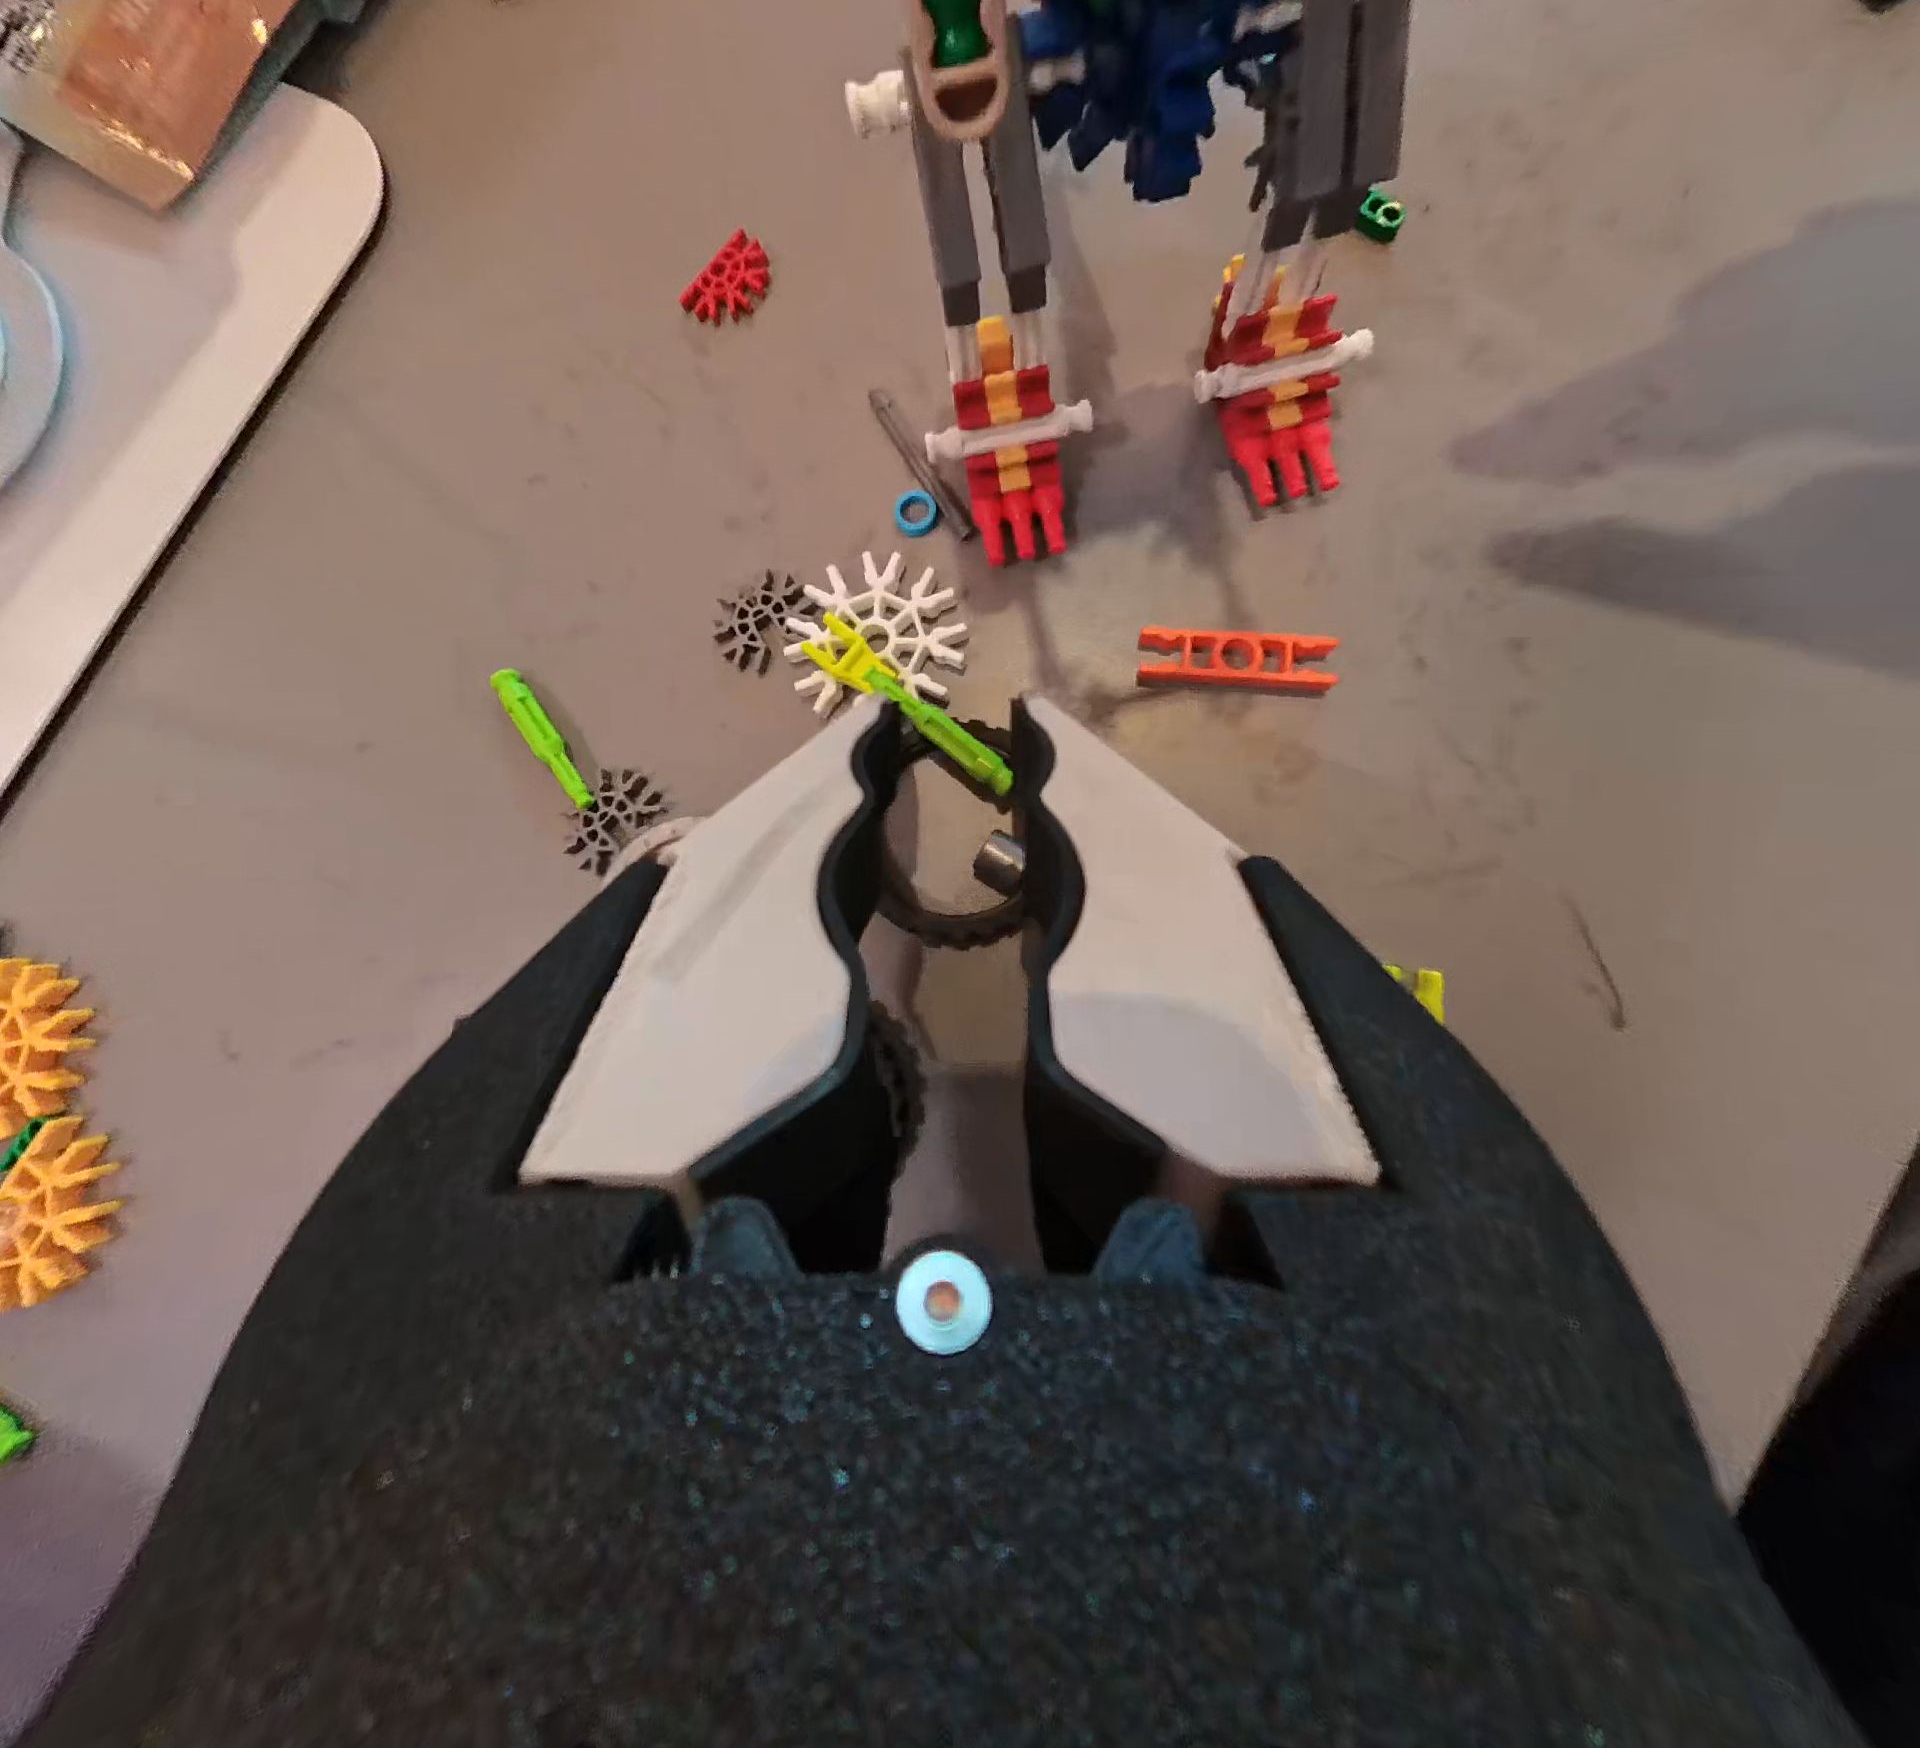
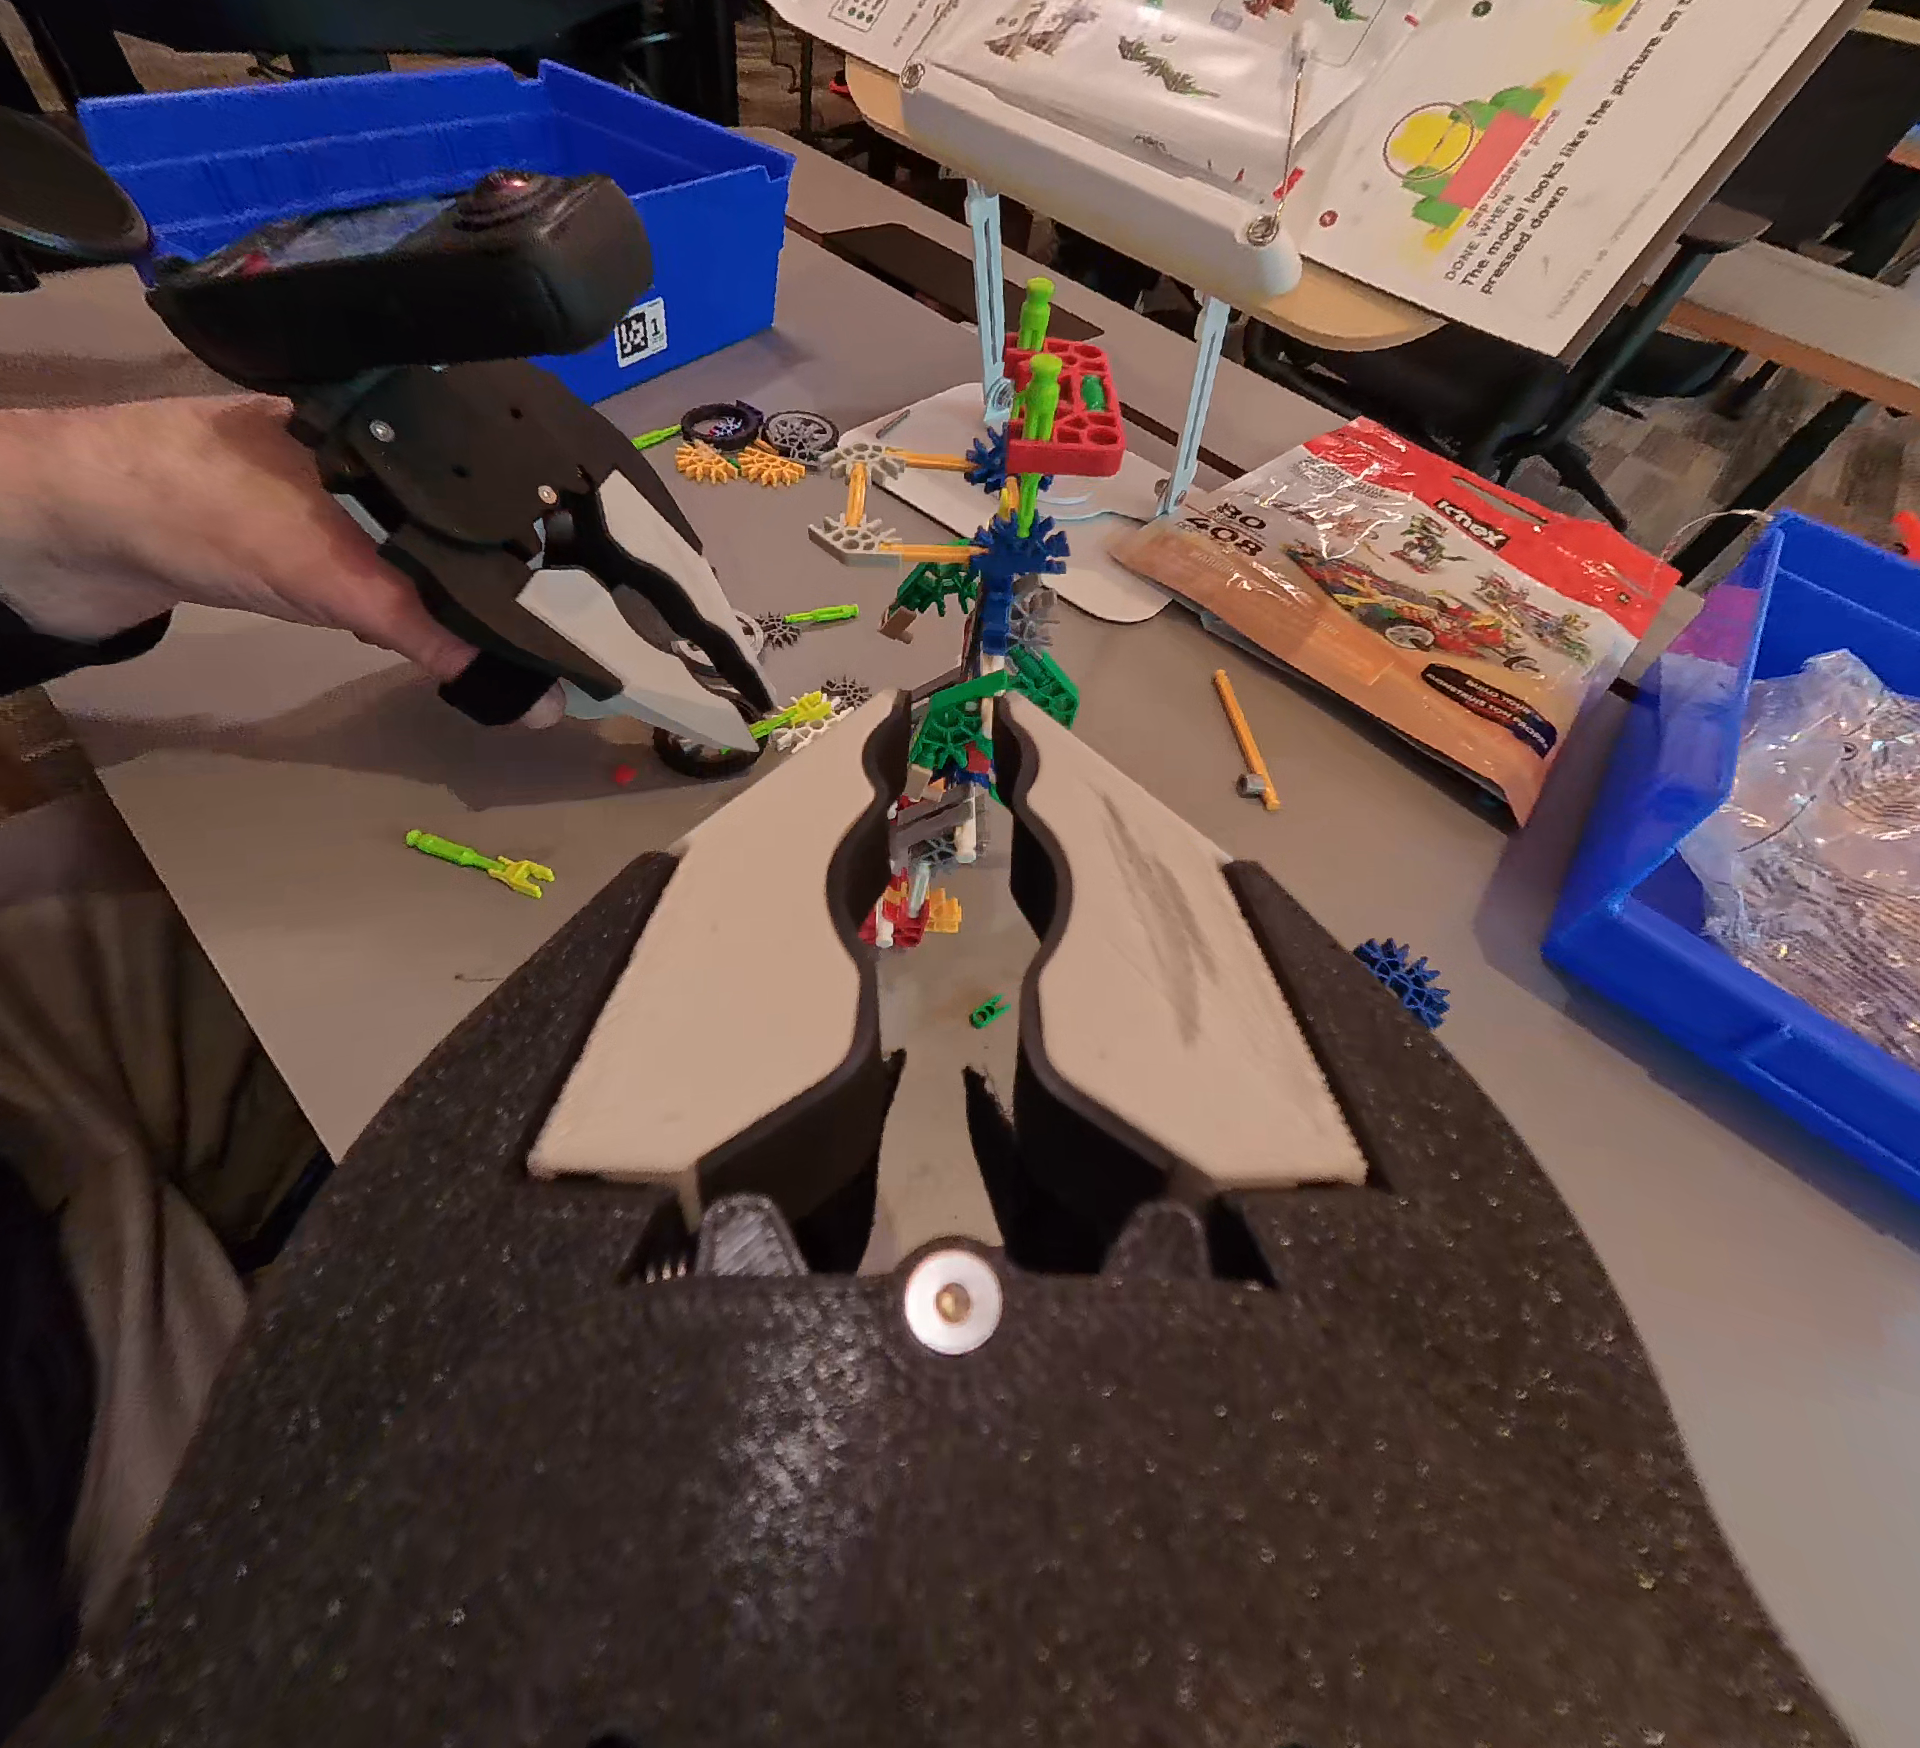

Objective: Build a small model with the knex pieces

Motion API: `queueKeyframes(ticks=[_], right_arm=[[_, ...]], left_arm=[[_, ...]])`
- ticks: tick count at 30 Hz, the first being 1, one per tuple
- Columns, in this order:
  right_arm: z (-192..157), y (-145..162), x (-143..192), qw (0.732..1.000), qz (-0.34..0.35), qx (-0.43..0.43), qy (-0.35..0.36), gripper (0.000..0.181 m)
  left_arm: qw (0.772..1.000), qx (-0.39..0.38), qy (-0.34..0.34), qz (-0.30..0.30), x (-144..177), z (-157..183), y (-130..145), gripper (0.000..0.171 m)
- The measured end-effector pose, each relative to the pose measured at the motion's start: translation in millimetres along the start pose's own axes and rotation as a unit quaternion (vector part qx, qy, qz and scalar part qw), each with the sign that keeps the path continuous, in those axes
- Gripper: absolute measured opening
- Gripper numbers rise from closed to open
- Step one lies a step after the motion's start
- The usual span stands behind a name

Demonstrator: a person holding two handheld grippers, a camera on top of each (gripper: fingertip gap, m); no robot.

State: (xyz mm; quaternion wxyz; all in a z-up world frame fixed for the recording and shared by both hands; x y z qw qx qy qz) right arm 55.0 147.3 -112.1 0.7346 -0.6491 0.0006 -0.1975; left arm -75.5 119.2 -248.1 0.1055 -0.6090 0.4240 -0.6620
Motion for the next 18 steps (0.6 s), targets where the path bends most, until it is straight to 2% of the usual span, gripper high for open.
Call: queueKeyframes(ticks=[3, 7, 18], right_arm=[[-2, 0, -1, 1.000, 0.004, -0.001, -0.004, 0.014], [-2, -1, -3, 1.000, 0.006, -0.001, -0.006, 0.014], [10, 6, -15, 1.000, 0.006, -0.003, 0.007, 0.015]], left_arm=[[1.000, -0.009, -0.017, -0.002, -6, -3, 2, 0.007], [0.999, -0.024, -0.022, 0.007, -7, -4, 2, 0.003], [0.998, -0.036, -0.012, 0.053, 5, -14, -1, 0.002]])
Point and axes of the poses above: each gripper's, where its closed fingertips meet, x back along the fingers, y out of its underside, z = x × y across the jaws, the point moved 1 cm from there along x, back along the fingers, and after that the axes turned 2 degrees about z, right-handed, at the moved point
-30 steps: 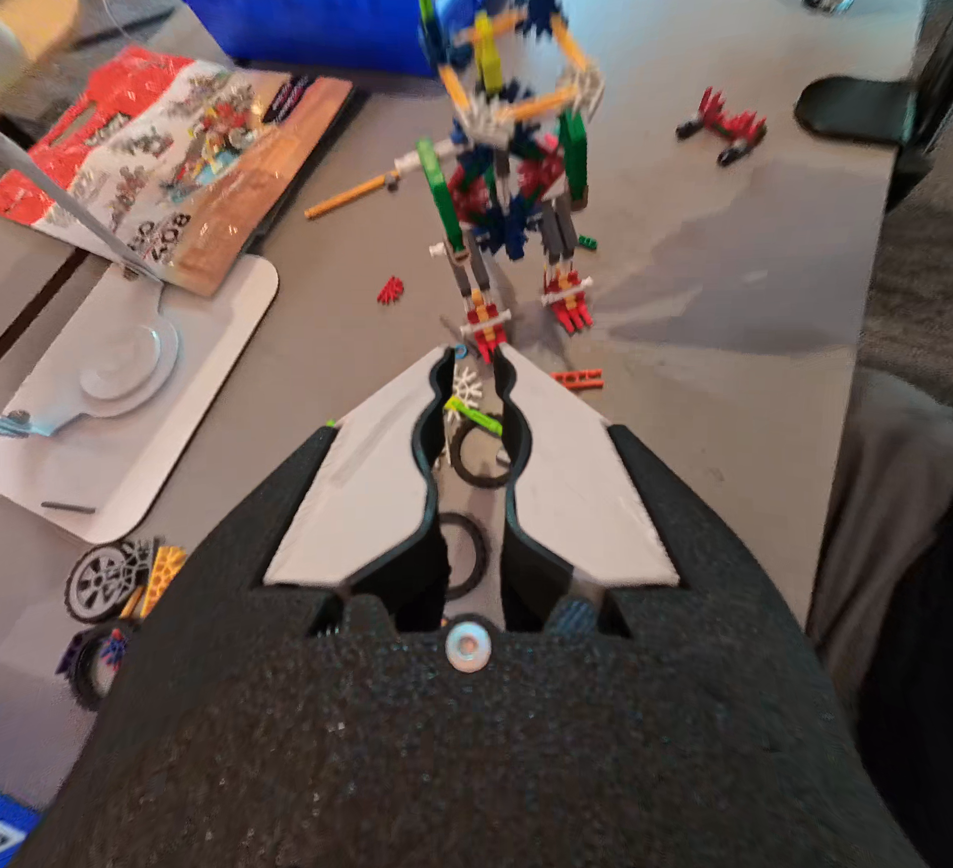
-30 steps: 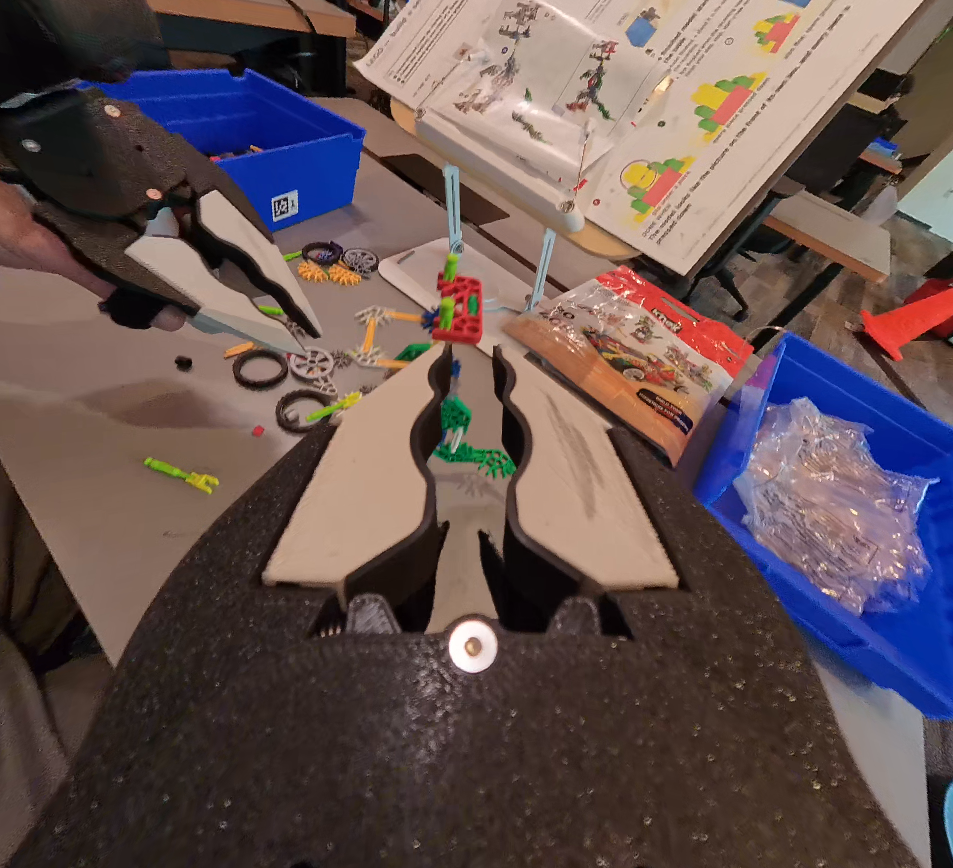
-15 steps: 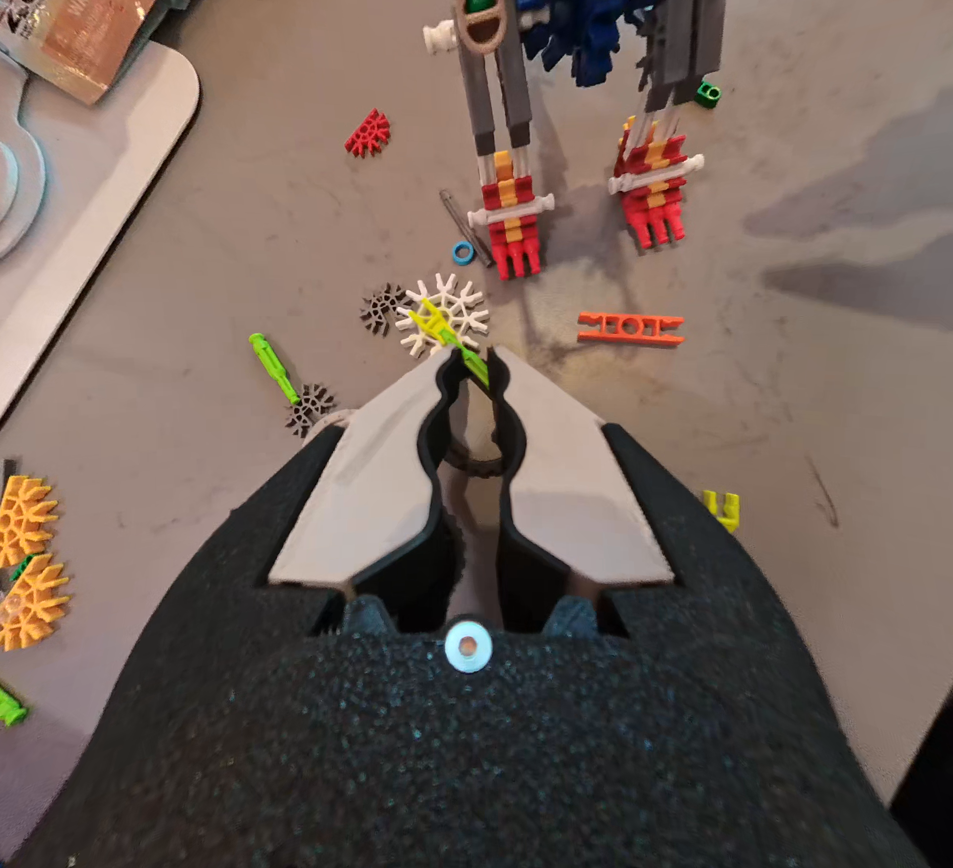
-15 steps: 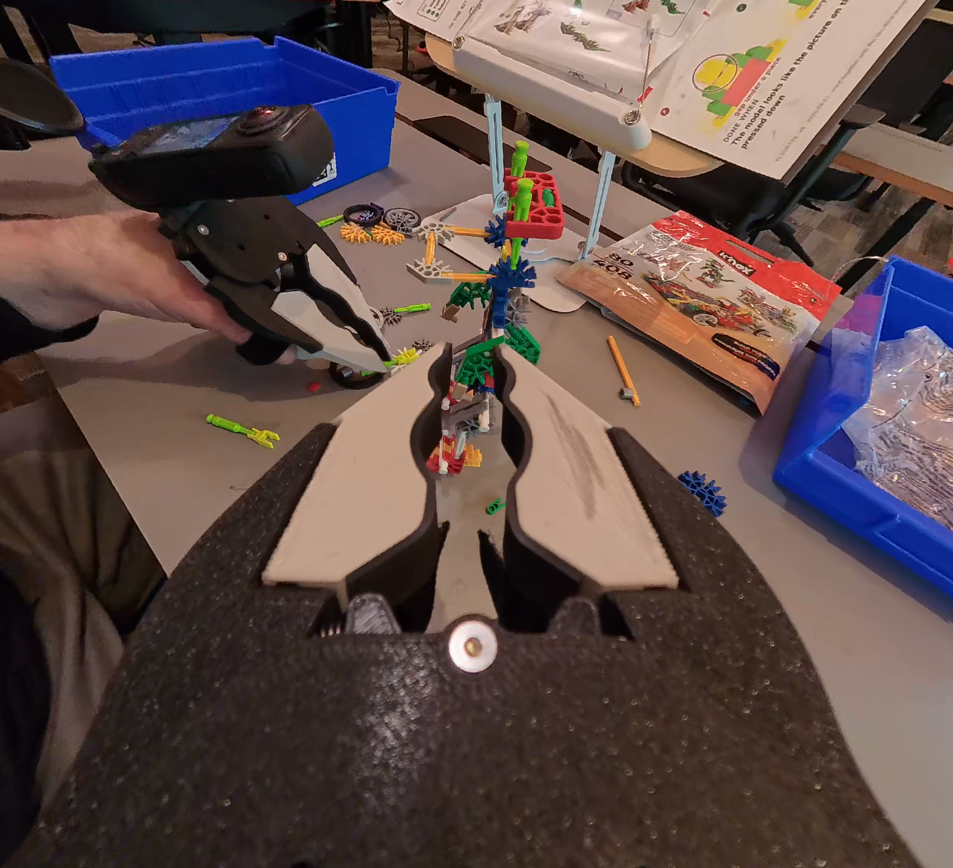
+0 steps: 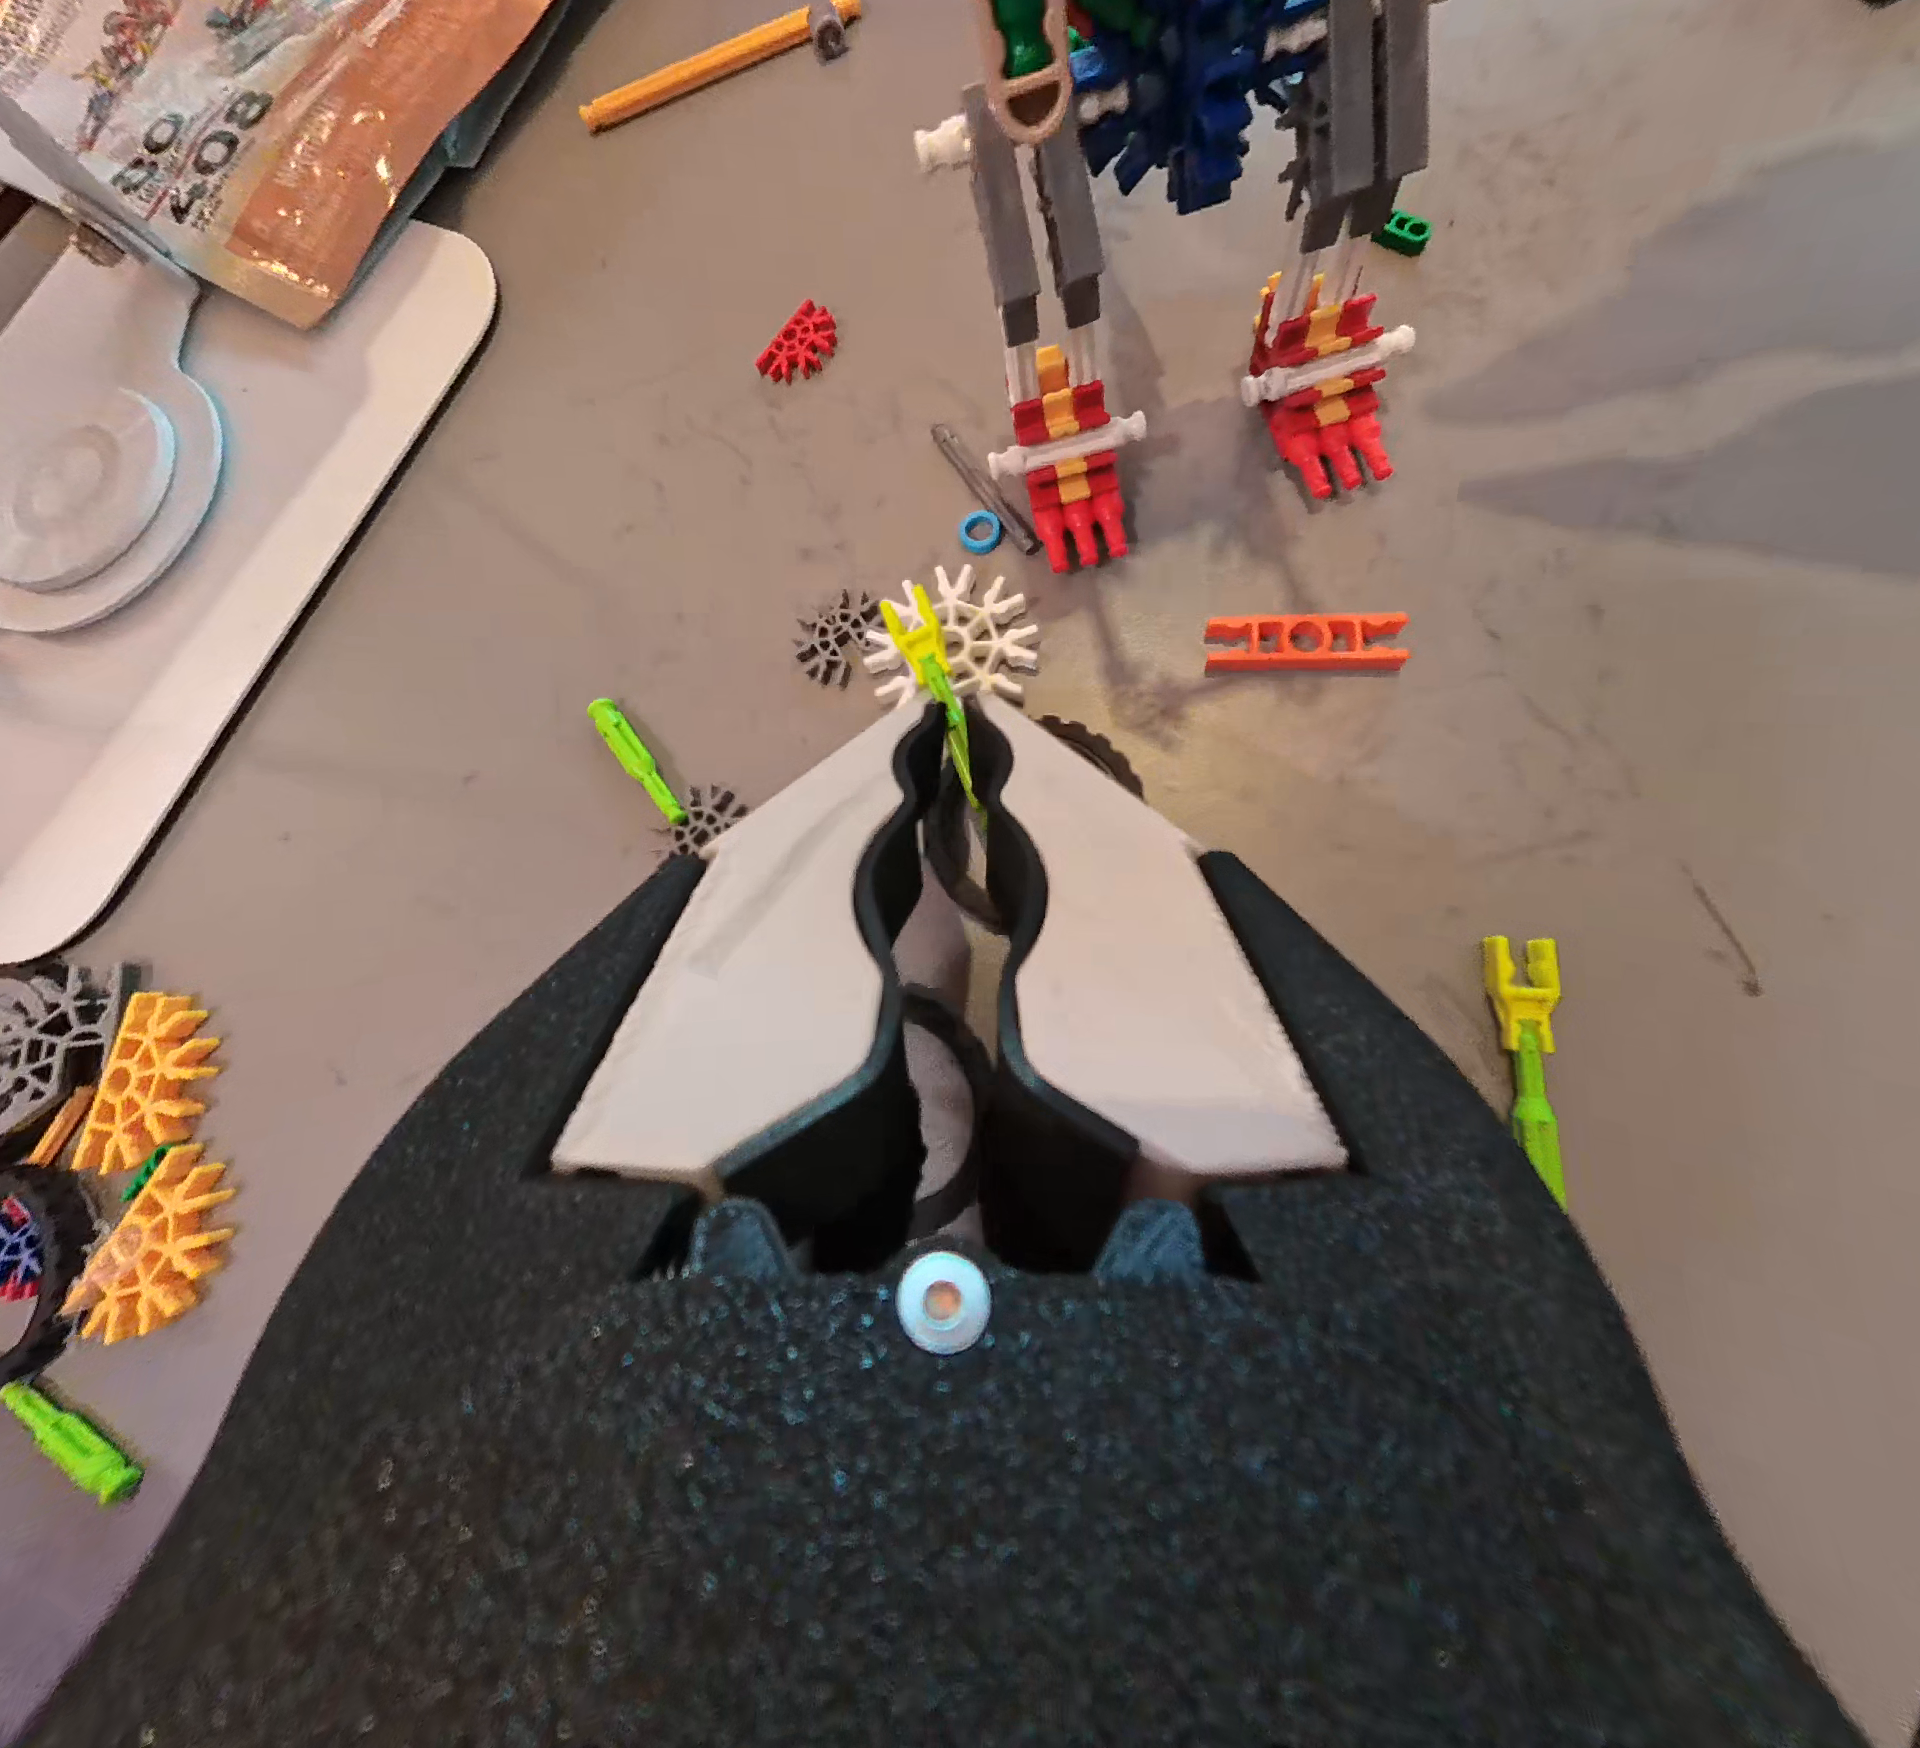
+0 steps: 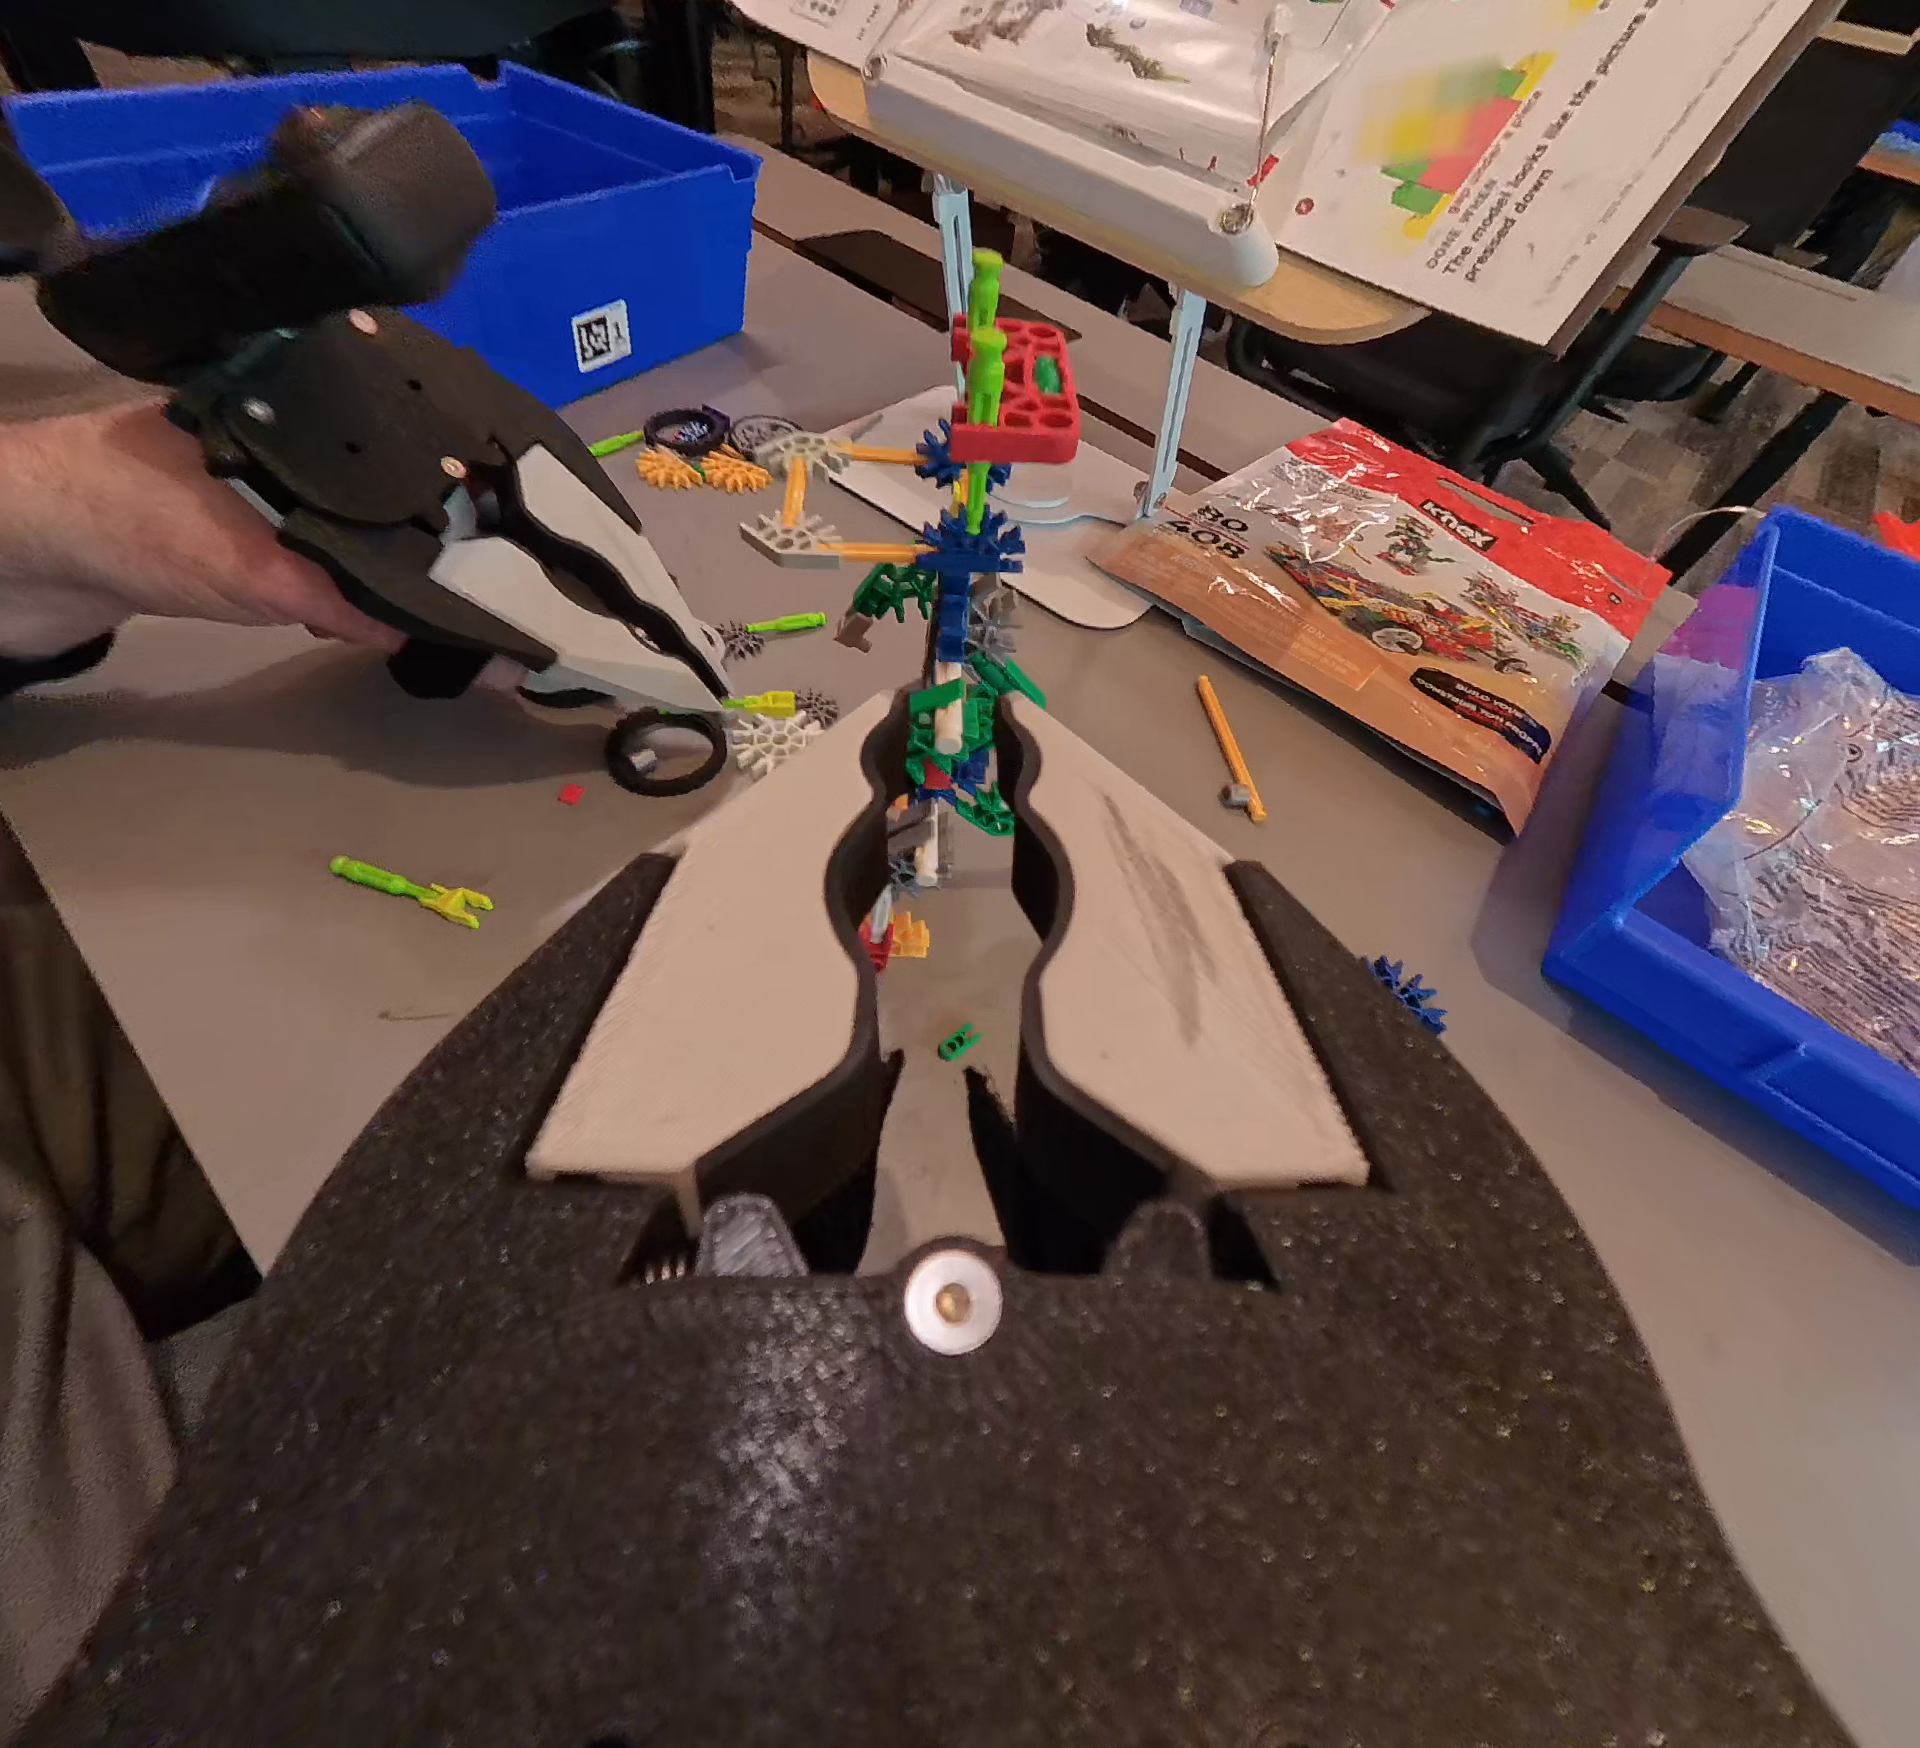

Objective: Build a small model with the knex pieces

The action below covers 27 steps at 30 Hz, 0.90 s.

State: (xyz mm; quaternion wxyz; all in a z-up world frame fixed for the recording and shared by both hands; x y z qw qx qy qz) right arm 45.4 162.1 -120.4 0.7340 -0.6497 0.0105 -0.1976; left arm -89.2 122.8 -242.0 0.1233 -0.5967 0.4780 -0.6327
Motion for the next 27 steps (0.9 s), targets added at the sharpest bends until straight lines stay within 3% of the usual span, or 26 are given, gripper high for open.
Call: queueKeyframes(ticks=[11, 27], right_arm=[[-1, 37, -30, 0.998, -0.049, -0.030, -0.027, 0.055], [-28, 59, -65, 0.994, -0.097, -0.035, -0.046, 0.046]], left_arm=[[0.998, 0.000, 0.009, 0.070, 12, -7, -10, 0.001], [0.995, 0.016, 0.016, 0.099, 20, -8, -14, 0.001]])
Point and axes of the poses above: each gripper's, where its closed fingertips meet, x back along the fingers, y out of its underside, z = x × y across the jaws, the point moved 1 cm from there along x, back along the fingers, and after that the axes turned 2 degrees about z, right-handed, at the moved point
